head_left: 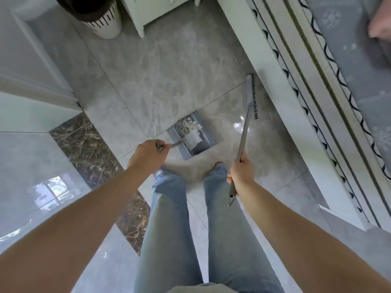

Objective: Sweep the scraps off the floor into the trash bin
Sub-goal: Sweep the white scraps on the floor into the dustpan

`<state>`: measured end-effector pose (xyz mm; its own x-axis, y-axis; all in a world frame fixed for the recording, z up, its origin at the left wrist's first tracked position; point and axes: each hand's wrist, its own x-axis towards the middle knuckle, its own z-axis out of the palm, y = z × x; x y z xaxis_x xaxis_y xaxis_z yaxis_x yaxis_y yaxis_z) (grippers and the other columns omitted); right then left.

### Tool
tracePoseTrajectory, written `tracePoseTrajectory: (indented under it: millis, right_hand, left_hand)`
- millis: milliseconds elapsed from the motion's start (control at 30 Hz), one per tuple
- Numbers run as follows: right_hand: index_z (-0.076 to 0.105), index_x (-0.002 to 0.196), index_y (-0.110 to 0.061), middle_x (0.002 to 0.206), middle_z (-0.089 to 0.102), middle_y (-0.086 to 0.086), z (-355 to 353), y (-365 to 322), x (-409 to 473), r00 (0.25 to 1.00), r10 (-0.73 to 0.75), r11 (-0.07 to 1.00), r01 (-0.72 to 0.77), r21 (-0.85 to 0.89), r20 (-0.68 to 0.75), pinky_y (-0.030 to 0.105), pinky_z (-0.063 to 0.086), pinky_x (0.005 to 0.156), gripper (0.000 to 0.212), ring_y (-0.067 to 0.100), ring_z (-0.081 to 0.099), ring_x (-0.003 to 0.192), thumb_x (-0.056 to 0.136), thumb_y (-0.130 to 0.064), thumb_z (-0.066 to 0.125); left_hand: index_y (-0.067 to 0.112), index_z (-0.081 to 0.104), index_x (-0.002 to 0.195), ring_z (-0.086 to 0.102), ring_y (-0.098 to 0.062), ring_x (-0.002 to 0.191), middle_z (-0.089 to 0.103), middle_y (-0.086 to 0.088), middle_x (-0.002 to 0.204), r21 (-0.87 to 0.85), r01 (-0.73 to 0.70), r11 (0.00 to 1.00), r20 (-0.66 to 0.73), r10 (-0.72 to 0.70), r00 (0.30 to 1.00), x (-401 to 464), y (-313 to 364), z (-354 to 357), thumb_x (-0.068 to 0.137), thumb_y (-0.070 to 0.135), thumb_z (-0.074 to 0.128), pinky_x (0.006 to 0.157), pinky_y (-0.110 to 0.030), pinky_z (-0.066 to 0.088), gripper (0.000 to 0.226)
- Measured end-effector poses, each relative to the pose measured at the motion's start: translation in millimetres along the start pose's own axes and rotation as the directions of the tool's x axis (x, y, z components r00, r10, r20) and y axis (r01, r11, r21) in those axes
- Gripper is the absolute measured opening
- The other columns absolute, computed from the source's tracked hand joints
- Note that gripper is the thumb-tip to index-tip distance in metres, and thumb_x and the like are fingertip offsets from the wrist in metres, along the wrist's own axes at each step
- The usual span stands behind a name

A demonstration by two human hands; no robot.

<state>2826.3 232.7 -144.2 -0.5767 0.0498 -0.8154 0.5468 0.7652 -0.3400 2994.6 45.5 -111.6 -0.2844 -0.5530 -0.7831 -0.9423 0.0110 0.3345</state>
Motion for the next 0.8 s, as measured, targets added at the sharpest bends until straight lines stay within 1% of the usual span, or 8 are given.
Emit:
tracePoseTrajectory:
  millis: [100,200,300,400,500,633,733,800]
  right_hand:
    - [0.054,0.104,-0.024,0.06,0.045,0.007,14,-31,13,0.999,0.021,0.995,-0.026,-0.097,-0.044,0.021,0.033,0.033,0.027,0.019,0.04,0.033,0.096,-0.009,0.033]
    - [0.057,0.102,-0.014,0.056,0.044,0.008,25,-61,24,0.996,0.029,0.988,-0.042,-0.15,-0.086,0.018,0.031,0.03,0.023,0.021,0.041,0.033,0.093,-0.005,0.038]
    - [0.048,0.077,-0.009,0.065,0.047,0.008,34,-79,27,0.999,-0.011,0.959,0.002,-0.285,-0.031,0.014,0.033,0.026,0.02,0.014,0.048,0.028,0.096,-0.007,0.041]
    - [0.041,0.07,-0.015,0.069,0.048,0.007,47,-93,27,0.999,-0.048,0.936,0.048,-0.347,0.01,0.012,0.037,0.028,0.027,0.016,0.053,0.043,0.097,-0.009,0.042]
    - [0.044,0.076,-0.013,0.07,0.048,0.007,64,-100,23,0.999,-0.047,0.925,0.05,-0.376,0.017,0.011,0.036,0.027,0.021,0.018,0.048,0.054,0.097,-0.009,0.042]
    - [0.051,0.095,-0.008,0.074,0.05,0.009,93,-111,30,1.0,-0.019,0.927,0.027,-0.374,0.025,0.014,0.036,0.028,0.009,0.017,0.046,0.051,0.097,-0.01,0.043]
    - [0.055,0.115,-0.006,0.064,0.045,0.008,113,-115,43,0.994,0.062,0.948,-0.089,-0.307,-0.095,0.02,0.029,0.037,0.025,0.016,0.038,0.042,0.095,-0.008,0.04]
    - [0.054,0.109,-0.005,0.061,0.043,0.008,134,-108,32,0.991,0.102,0.923,-0.125,-0.365,-0.082,0.02,0.026,0.042,0.025,0.014,0.035,0.042,0.092,-0.005,0.036]
  left_hand:
    - [0.012,0.061,0.071,0.056,-0.027,0.043,0.052,-0.002,0.049,-0.026,-0.002,1.0,-0.027,0.001,1.0,3,-42,-45,0.097,0.037,0.053,0.042,-0.027,0.047,0.037]
    - [0.001,0.064,0.081,0.052,-0.024,0.047,0.051,-0.005,0.052,0.029,0.007,1.0,0.001,-0.007,1.0,7,-79,-88,0.098,0.033,0.055,0.05,-0.033,0.048,0.037]
    - [0.001,0.065,0.083,0.057,-0.027,0.05,0.059,-0.015,0.06,0.066,0.02,0.998,0.014,-0.021,1.0,12,-109,-124,0.097,0.037,0.057,0.053,-0.037,0.053,0.04]
    - [0.008,0.067,0.088,0.051,-0.019,0.041,0.055,-0.008,0.053,0.088,0.036,0.995,0.006,-0.036,0.999,15,-132,-149,0.097,0.037,0.058,0.035,-0.023,0.04,0.032]
    - [0.015,0.063,0.084,0.047,-0.015,0.039,0.051,-0.006,0.053,0.109,0.054,0.993,0.016,-0.056,0.998,19,-151,-165,0.098,0.034,0.057,0.028,-0.016,0.034,0.025]
    - [0.013,0.065,0.089,0.053,-0.016,0.039,0.055,-0.007,0.056,0.169,0.053,0.984,0.01,-0.055,0.998,32,-173,-173,0.097,0.039,0.054,0.032,-0.021,0.04,0.029]
    - [0.012,0.067,0.091,0.063,-0.027,0.048,0.064,-0.012,0.062,0.22,0.031,0.975,0.014,-0.034,0.999,42,-180,-173,0.099,0.04,0.05,0.041,-0.024,0.047,0.034]
    - [0.02,0.064,0.08,0.065,-0.028,0.05,0.065,-0.01,0.061,0.215,0.014,0.977,0.007,-0.016,1.0,45,-184,-172,0.099,0.04,0.048,0.039,-0.026,0.049,0.032]
